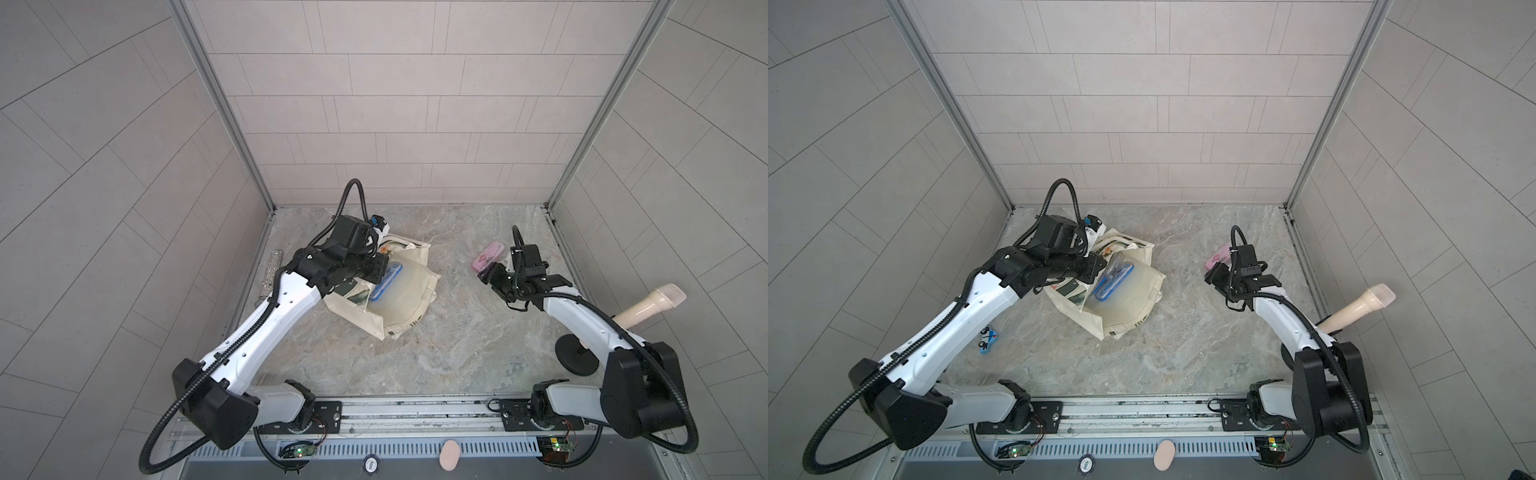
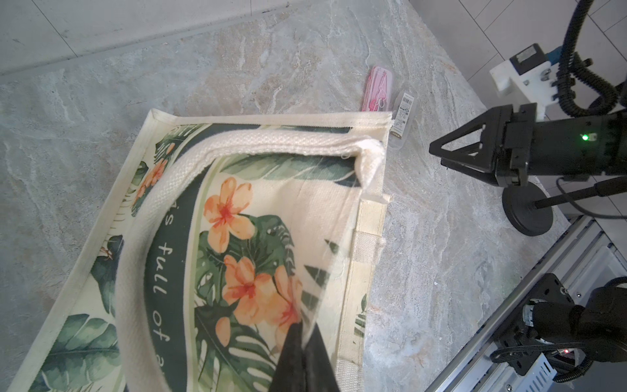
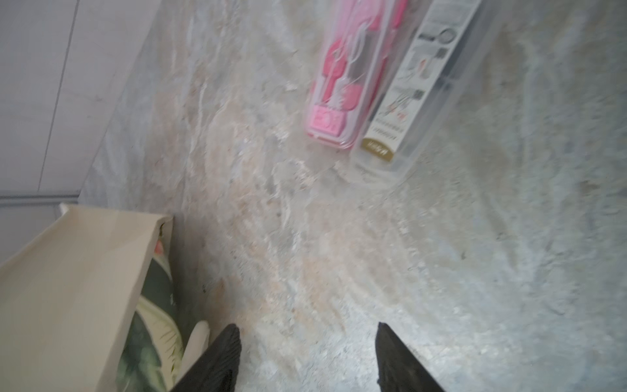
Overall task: Take out the compass set from the canvas bag
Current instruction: Place the compass set at the center of the board.
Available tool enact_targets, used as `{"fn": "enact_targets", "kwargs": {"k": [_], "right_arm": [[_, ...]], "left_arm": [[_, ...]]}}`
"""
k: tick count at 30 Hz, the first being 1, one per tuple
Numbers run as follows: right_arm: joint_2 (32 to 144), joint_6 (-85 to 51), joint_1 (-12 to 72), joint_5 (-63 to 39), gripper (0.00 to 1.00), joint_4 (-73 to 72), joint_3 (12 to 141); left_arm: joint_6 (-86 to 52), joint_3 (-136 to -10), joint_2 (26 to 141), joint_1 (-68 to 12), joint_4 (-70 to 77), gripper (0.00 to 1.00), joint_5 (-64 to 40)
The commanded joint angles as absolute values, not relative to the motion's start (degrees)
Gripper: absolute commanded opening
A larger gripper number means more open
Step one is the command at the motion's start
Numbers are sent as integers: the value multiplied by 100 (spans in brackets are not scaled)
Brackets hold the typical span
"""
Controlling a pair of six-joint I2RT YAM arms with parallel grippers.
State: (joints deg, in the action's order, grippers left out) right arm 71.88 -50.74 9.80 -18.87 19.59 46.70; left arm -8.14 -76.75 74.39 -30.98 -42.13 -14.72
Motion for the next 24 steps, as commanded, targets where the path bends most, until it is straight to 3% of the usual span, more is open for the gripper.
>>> {"fn": "enact_targets", "kwargs": {"k": [1,12,24], "right_arm": [[6805,-4968,1553,-1814,65,2384,4673],[5661,-4992,4271,-1017,65,1796,4746],[6550,-4715,5443,-800,64,1428,5270]], "left_arm": [[-877,-7638,7185,-3094,-3962,0,-1486],[-887,-7494,7031,-3094,-4043,0,-1424],[-886,-7677,7183,-3094,-4104,0,-1414]]}}
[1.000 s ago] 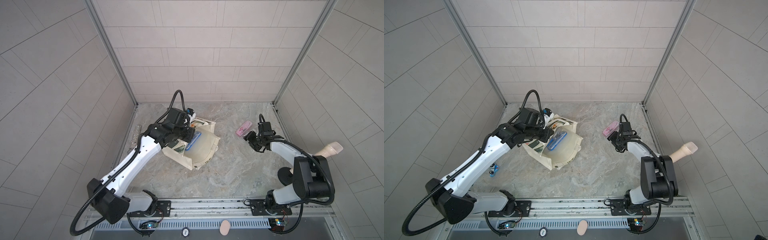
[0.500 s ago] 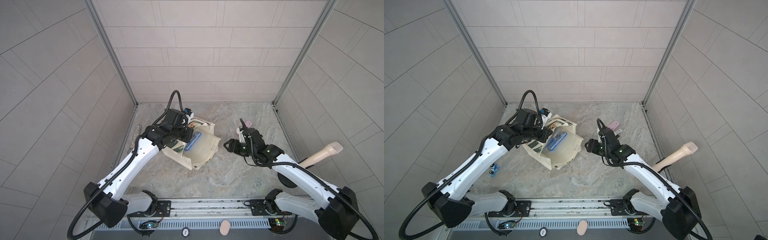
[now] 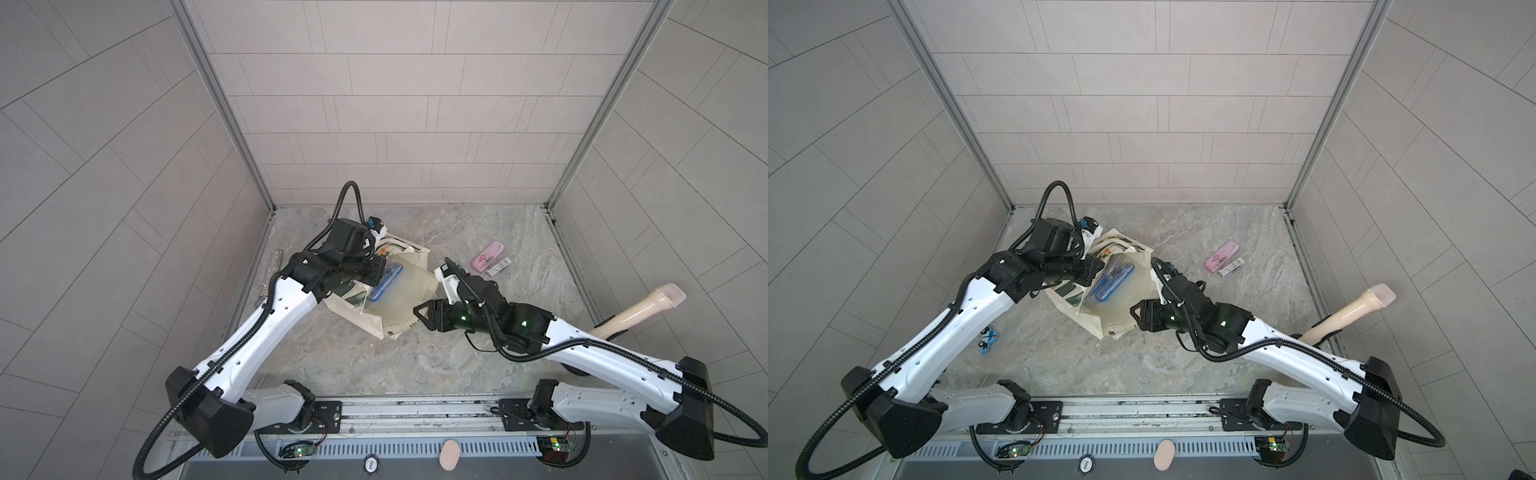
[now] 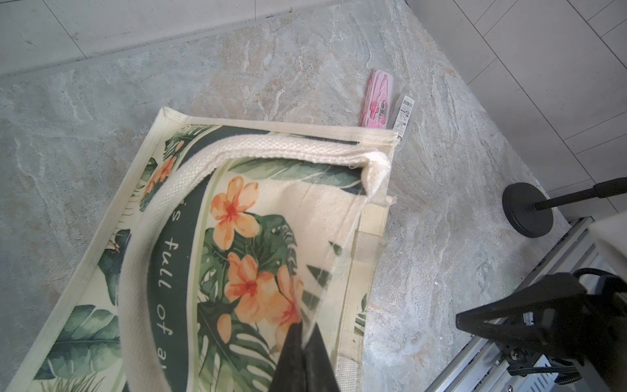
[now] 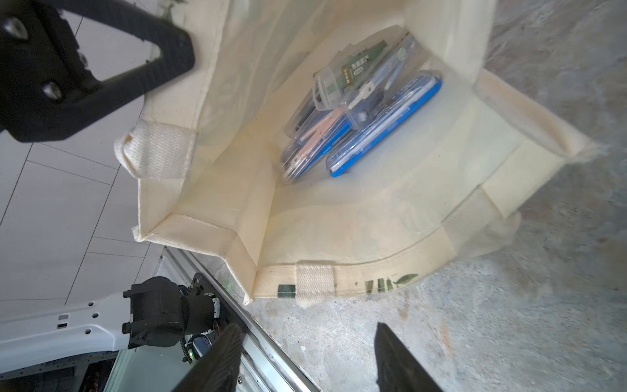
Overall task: Take out the compass set from the canvas bag
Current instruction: Place the compass set at the center of the board, then pick up the compass set from the canvas bag.
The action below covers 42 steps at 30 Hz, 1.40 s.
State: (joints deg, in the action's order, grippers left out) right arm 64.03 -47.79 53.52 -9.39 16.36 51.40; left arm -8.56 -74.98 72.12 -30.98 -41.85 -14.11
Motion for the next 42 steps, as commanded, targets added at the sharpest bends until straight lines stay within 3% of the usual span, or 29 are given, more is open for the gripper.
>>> {"fn": "enact_targets", "kwargs": {"k": [1,19,32,42], "right_arm": [[6620,-4734,5464,-840,64,1365,5288],[7915,-5478,5477,-1004,63,644,5595],[9708,-6223,5221,-1312,62,9,6324],[9690,-6272,5092,-606,66,331,6349]], "left_arm": [[-885,-7681,7183,-3092,-4104,0,-1426],[-876,-7838,7345,-3094,-4130,0,-1448],[-878,-7945,7479,-3094,-4104,0,-1521],[-765,-7915,7497,-3094,-4120,0,-1707]]}}
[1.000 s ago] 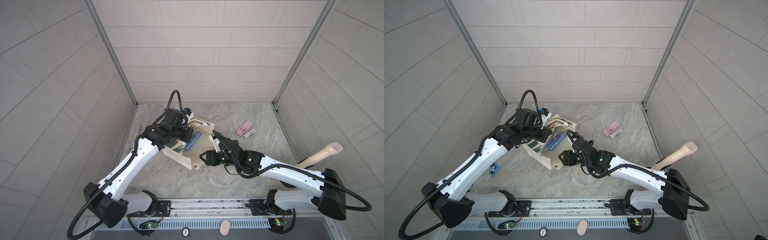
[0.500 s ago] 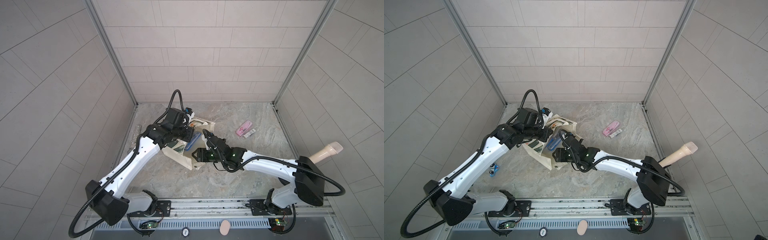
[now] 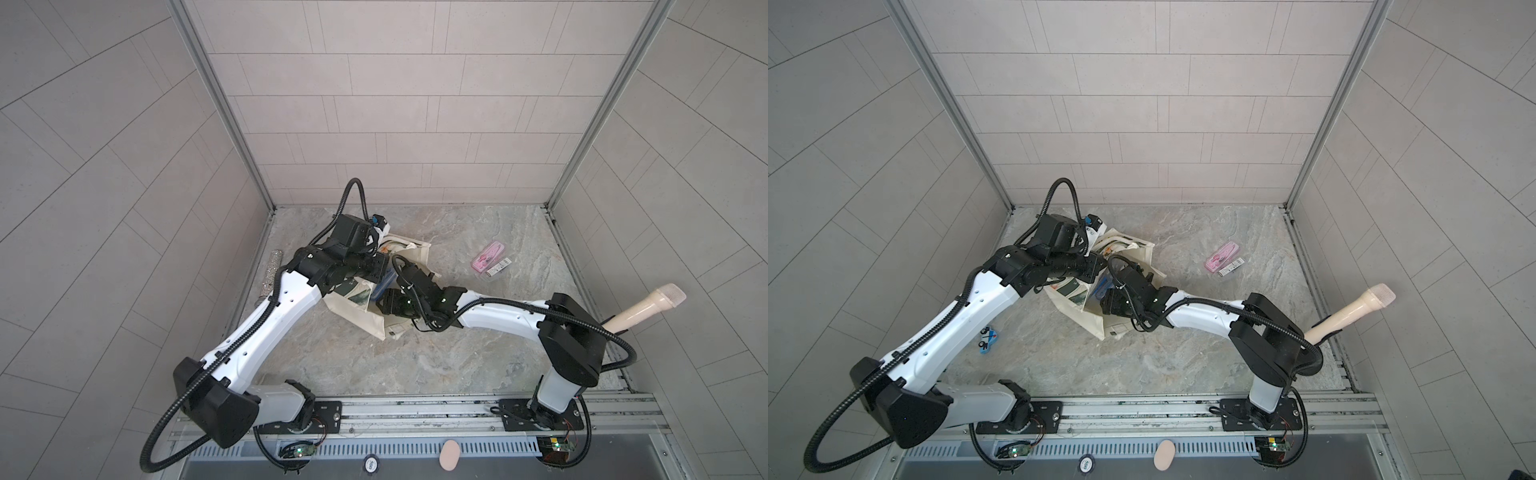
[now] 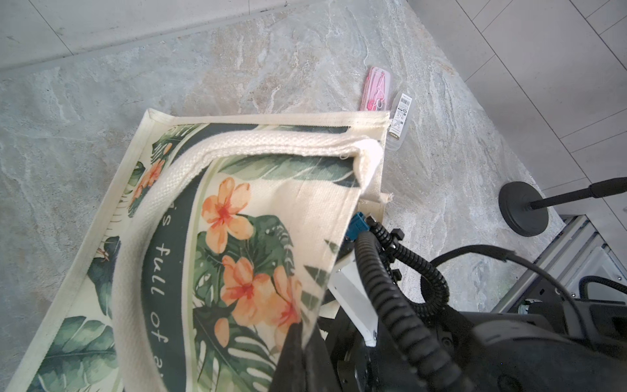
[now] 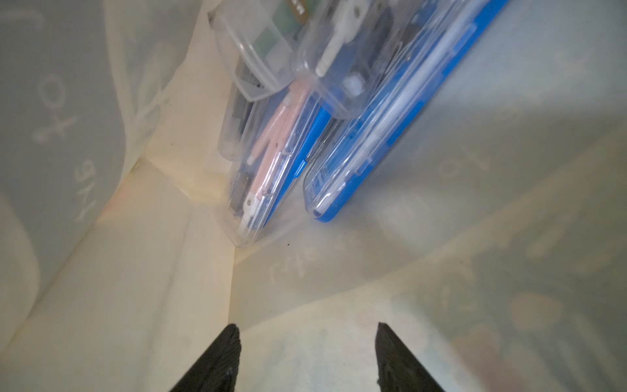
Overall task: Take out the compass set from the canvas bag
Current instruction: Pick up the compass set from the canvas bag.
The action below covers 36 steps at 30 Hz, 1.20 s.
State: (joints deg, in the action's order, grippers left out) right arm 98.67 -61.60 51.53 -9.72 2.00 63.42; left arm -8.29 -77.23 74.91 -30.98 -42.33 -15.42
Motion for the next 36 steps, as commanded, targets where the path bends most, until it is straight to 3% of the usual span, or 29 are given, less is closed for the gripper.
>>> {"fn": "enact_targets", "kwargs": {"k": [1,9,16,18,27,36], "right_arm": [[9733,-6301,5050,-622,66,379,6382],[10310,-7020,4819,-874,68,-584,6242],[11101,-7623,4799,-960,59,-618,6995],[11207,-7866,4792,-872,48,-501,7103],[11429,-8165,4799,-475,46,114,7466],[11737,-8192,4797,-523,37,61,7650]], "left_arm": [[-749,-7934,7501,-3092,-4143,0,-1712],[-730,-7840,7394,-3089,-4087,0,-1732],[-721,-7808,7431,-3092,-4079,0,-1792],[-721,-7789,7420,-3092,-4061,0,-1802],[-703,-7734,7385,-3094,-4039,0,-1830],[-684,-7855,7420,-3092,-4100,0,-1854]]}}
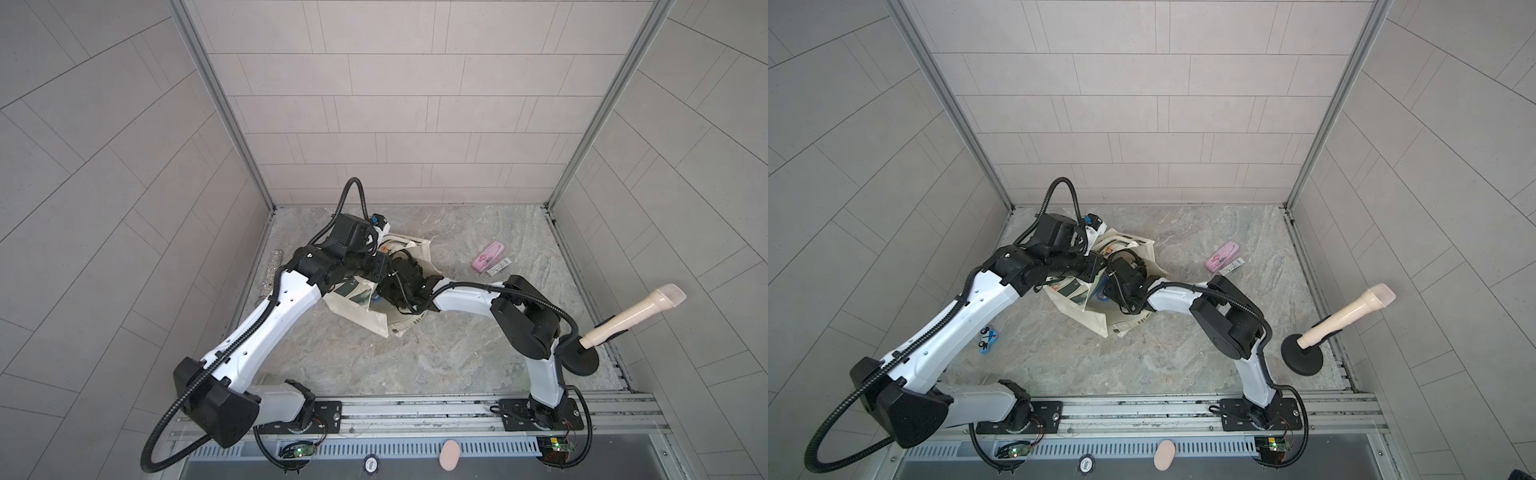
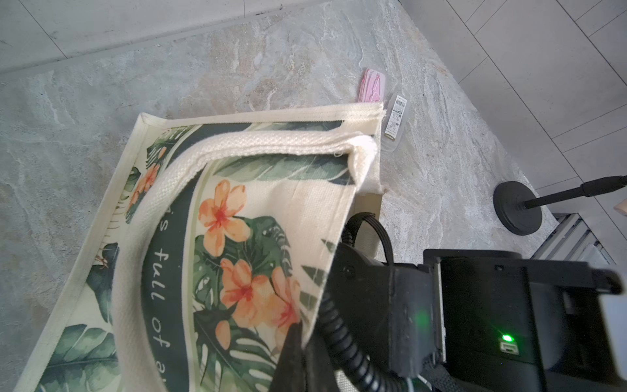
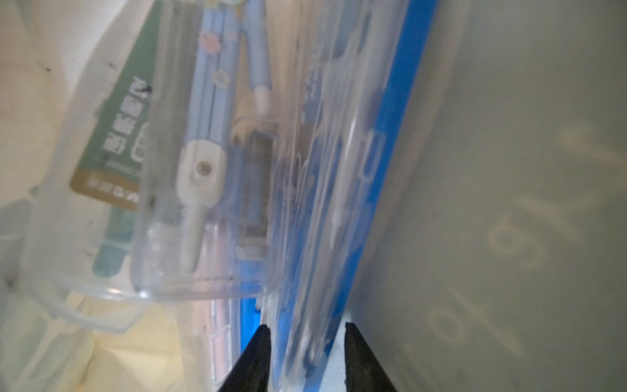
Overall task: Take out the compass set from the canvas bag
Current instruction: Pick up the compass set from the canvas bag.
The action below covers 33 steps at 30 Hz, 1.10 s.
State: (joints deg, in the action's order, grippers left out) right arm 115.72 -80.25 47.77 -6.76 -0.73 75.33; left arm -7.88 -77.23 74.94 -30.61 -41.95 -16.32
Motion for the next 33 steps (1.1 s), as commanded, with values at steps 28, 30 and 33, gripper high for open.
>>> {"fn": "enact_targets", "kwargs": {"k": [28,30,33], "right_arm": [[10838,-7671,4788,-283,10,264,7252],[10575,-7575,4790,-298,7,340,7079],[10148,-7470,4799,-368,6,417,6773]], "left_arm": [[-694,-7623,7310,-3093,-4000,0,-1712],[-694,-7575,7295,-3087,-3959,0,-1679],[-698,-7547,7305,-3077,-3930,0,-1652]]}}
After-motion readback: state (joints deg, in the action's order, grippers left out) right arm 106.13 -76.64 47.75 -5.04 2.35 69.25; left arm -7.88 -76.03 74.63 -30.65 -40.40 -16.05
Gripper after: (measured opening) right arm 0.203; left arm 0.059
